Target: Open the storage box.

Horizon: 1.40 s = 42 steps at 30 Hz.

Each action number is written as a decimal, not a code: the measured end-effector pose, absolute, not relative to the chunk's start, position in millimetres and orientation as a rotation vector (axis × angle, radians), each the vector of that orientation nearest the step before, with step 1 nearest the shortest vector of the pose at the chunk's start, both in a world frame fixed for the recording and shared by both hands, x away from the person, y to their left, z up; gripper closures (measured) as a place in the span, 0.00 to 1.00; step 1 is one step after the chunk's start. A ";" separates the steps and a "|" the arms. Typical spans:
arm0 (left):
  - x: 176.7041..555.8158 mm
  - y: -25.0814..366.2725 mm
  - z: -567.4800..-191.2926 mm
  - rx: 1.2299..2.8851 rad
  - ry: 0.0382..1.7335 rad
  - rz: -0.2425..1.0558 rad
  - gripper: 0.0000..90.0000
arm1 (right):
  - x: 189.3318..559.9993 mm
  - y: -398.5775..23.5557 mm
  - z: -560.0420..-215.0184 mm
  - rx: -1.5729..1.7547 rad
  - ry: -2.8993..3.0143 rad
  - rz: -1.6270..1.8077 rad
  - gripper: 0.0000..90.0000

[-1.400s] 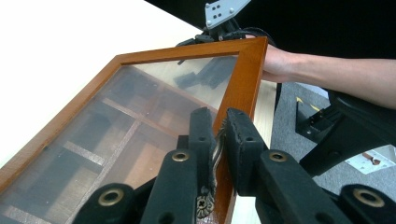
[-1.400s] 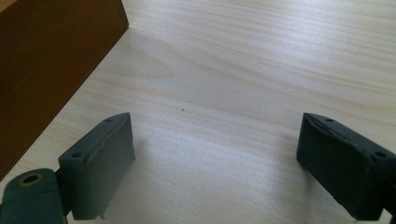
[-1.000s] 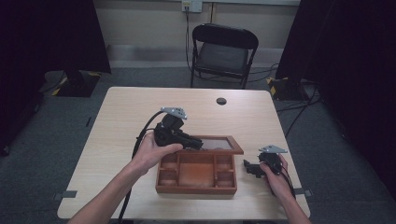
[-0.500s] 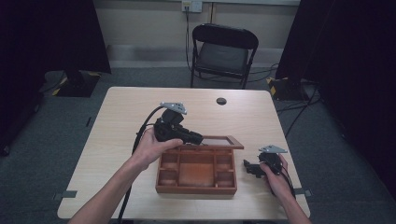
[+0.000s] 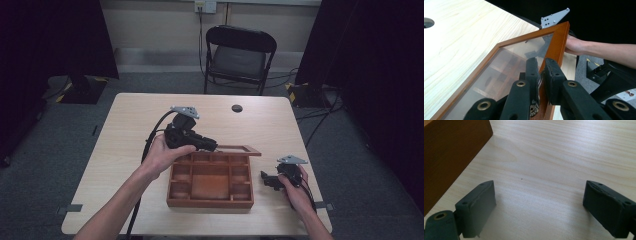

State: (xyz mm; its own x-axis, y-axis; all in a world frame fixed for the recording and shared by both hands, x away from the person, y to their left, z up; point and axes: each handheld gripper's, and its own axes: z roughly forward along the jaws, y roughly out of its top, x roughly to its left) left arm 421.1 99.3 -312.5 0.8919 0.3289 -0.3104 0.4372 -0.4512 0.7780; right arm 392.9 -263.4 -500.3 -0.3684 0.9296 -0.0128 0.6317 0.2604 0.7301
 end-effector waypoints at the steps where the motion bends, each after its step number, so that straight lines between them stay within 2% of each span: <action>1: 421.3 99.3 -312.2 2.081 0.549 -0.138 0.91 | 392.9 -263.4 -500.3 1.414 2.093 0.897 0.11; 42: 430.5 101.0 -305.2 2.052 0.547 -0.094 0.92 | 393.3 -263.4 -500.4 1.411 2.095 0.899 0.11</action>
